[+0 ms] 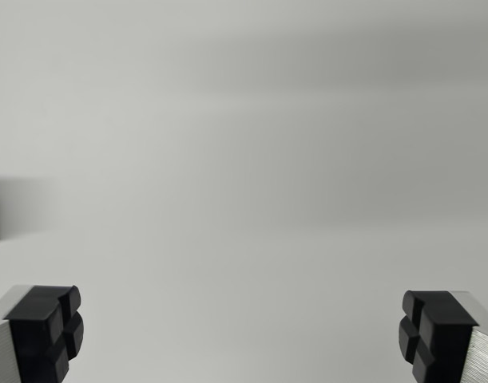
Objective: Destack cube
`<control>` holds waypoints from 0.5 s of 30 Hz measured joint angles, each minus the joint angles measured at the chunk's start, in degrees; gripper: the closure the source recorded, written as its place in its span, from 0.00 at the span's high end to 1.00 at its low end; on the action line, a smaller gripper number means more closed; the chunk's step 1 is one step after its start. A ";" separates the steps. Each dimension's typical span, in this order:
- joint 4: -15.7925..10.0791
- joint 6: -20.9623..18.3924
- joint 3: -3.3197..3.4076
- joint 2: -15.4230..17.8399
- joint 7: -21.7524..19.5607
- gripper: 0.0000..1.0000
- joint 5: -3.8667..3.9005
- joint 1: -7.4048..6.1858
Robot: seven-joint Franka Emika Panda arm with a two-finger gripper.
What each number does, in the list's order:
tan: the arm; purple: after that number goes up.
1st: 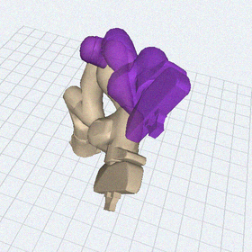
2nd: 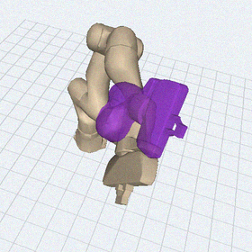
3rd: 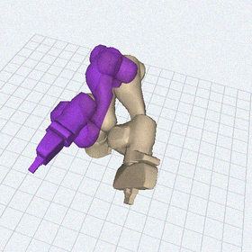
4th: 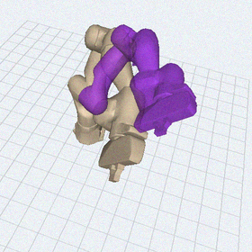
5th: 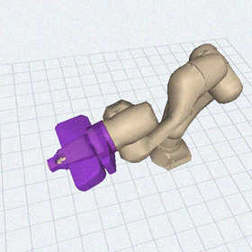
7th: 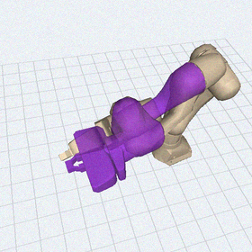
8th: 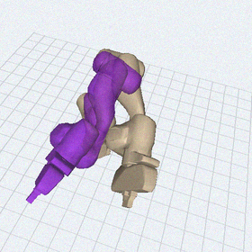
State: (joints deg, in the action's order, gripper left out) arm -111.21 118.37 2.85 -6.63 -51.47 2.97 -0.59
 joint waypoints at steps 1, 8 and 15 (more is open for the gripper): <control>-0.12 0.10 -0.07 0.02 -0.18 1.00 0.00 -0.10; -1.21 0.96 -0.43 0.20 -1.42 1.00 0.00 -0.80; -2.32 1.86 -0.93 0.30 -2.98 1.00 -0.02 -1.63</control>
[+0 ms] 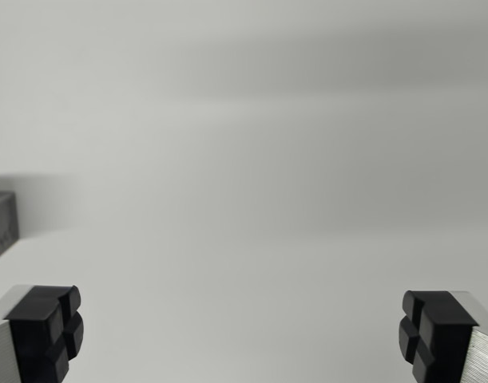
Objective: Destack cube
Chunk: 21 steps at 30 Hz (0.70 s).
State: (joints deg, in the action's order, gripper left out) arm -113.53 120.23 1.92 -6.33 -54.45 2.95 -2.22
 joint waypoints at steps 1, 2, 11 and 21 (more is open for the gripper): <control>-0.20 0.13 -0.09 0.03 -0.25 1.00 0.00 -0.12; -0.40 0.26 -0.19 0.06 -0.51 1.00 -0.01 -0.24; -2.14 1.81 -1.03 0.11 -3.10 1.00 -0.06 -1.61; -3.91 3.58 -2.11 0.06 -6.25 1.00 -0.14 -3.22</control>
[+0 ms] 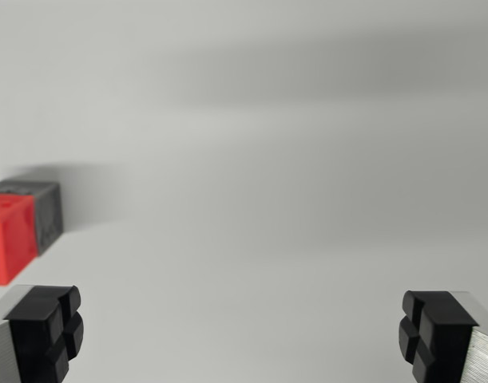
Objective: Destack cube
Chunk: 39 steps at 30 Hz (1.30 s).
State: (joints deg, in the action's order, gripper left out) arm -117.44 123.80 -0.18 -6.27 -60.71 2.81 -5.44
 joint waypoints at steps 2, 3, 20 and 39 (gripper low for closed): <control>-0.37 0.42 -0.25 -0.07 -0.78 1.00 -0.02 -0.42; -0.56 0.63 -0.37 -0.11 -1.12 1.00 -0.04 -0.62; -2.78 4.18 -2.63 -1.67 -7.62 1.00 -0.25 -3.92; -3.60 8.31 -5.14 -5.17 -15.73 1.00 -0.29 -8.31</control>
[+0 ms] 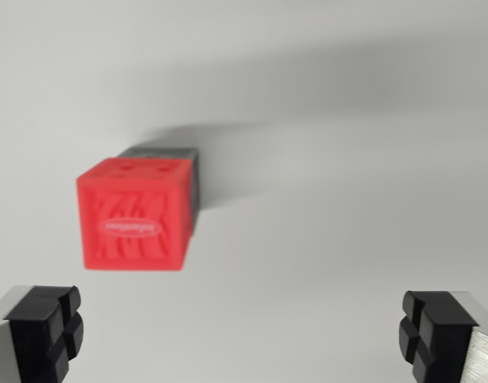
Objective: Destack cube
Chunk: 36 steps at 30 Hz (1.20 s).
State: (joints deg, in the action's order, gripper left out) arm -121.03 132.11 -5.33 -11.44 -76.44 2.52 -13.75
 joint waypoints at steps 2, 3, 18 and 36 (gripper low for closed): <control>0.00 0.51 -0.26 -0.50 -0.96 1.00 0.00 -0.55; 0.01 0.76 -0.40 -0.77 -1.43 1.00 0.00 -0.83; 1.00 4.09 -1.55 -5.03 -7.50 1.00 0.07 -4.96; 0.39 12.54 -0.75 -13.00 -8.41 1.00 1.35 -5.33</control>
State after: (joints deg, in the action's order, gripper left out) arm -120.64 144.65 -6.07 -24.44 -84.84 3.87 -19.08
